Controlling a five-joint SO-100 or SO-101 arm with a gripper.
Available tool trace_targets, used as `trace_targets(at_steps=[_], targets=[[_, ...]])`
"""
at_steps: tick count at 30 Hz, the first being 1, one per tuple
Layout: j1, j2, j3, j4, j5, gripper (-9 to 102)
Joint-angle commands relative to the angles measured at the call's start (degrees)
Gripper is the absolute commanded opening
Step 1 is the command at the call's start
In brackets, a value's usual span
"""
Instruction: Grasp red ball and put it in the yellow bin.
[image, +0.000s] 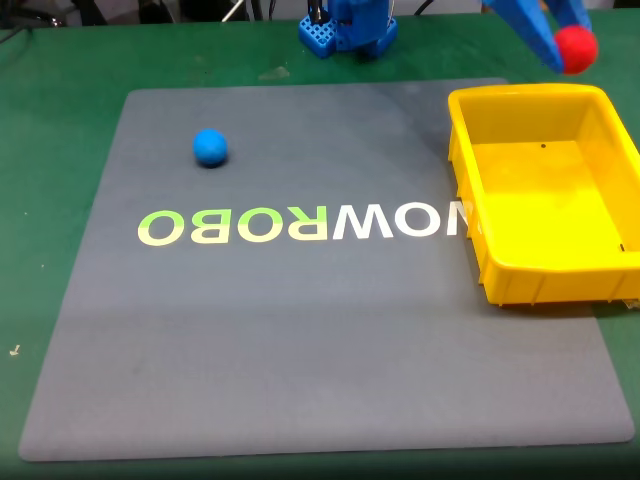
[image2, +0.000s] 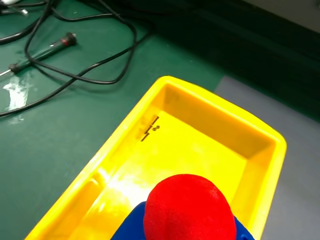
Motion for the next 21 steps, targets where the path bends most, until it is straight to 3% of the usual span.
trace_targets(at_steps=[1,7,11,13,21], targets=[[-1.1,2.5,-0.7,0.0,0.4,0],[0.1,1.5,-0.7,-0.4,-0.6,1],[1.3,1.0,-0.7,-0.7,-0.6,27],[1.8,0.9,-0.7,-0.7,-0.4,34],[3.9,1.9,-0.7,-0.6,-0.7,37]])
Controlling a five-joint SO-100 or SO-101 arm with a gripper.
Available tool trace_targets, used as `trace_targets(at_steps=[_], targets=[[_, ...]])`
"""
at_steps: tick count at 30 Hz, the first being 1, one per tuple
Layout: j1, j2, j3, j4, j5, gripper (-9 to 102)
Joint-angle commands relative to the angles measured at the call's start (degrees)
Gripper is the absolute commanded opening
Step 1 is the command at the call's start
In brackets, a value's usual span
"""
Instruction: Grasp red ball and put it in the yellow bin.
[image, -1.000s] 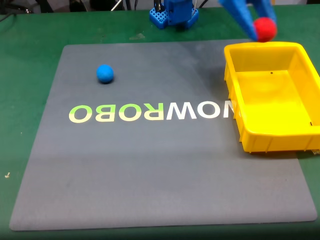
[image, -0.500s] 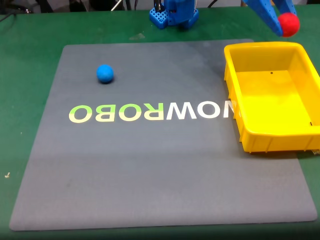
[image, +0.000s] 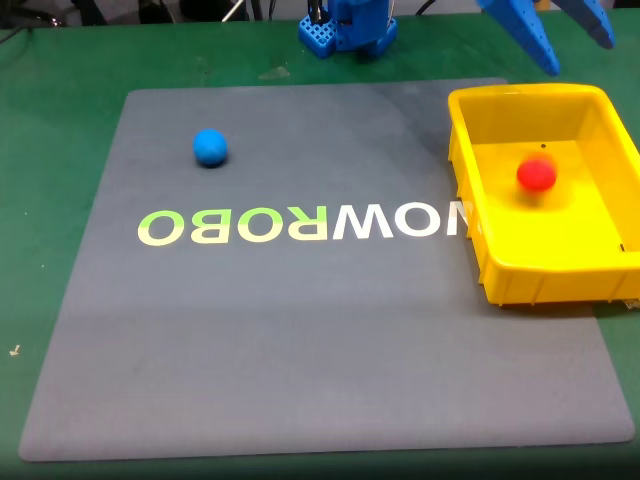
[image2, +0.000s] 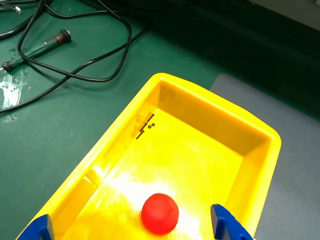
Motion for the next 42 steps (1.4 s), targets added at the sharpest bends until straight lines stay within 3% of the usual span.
trace_targets(at_steps=[1,6,10,17,26,34,42], targets=[[2.3,2.3,-0.7,-0.4,-0.4,37],[3.5,8.0,2.0,3.1,-0.1,36],[5.2,22.1,14.9,6.9,0.2,31],[11.4,55.1,43.0,20.5,0.1,1],[26.5,72.2,64.2,25.6,-2.6,0],[28.4,83.6,72.8,37.2,-3.7,0],[31.1,83.8,75.2,43.8,-4.0,0]])
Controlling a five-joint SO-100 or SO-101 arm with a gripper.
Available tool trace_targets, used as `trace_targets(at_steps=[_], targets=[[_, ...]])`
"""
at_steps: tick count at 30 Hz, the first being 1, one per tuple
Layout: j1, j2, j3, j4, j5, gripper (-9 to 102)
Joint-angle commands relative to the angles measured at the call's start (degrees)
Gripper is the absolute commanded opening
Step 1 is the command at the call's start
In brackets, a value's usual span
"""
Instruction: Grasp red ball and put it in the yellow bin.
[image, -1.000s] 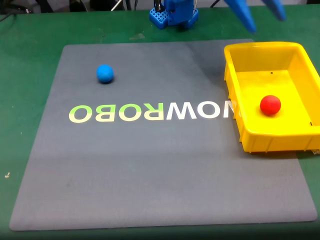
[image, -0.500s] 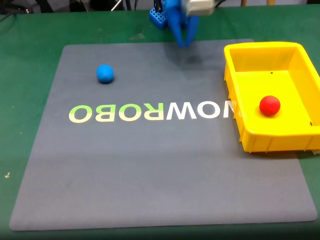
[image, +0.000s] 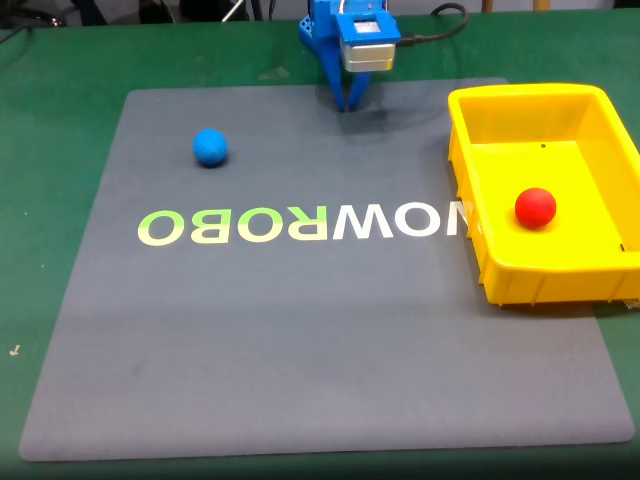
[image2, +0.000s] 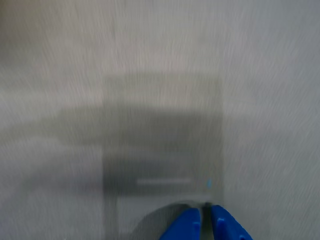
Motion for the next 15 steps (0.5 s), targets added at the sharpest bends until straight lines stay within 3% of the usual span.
trace_targets(at_steps=[1,15], targets=[[0.9,0.7,1.7,2.0,0.6,0],[1.6,0.7,1.7,2.3,0.3,0]])
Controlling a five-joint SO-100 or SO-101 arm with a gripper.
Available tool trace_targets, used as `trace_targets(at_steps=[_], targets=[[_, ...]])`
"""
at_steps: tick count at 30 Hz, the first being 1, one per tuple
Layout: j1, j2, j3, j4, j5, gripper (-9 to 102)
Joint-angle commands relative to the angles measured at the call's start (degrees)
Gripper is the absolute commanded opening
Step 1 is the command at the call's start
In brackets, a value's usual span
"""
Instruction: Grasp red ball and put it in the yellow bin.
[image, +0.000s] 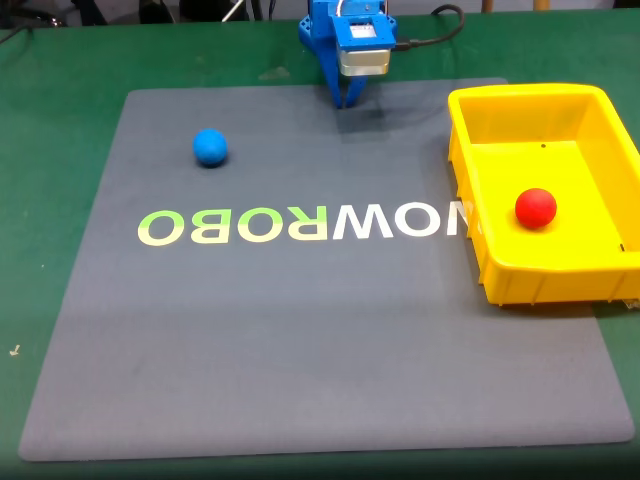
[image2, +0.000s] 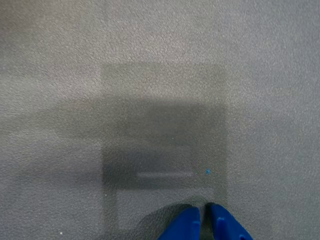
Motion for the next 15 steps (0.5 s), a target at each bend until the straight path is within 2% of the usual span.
trace_targets(at_steps=[1,15], targets=[[1.2,0.7,1.7,0.7,0.0,0],[1.5,0.7,1.7,0.7,0.6,0]])
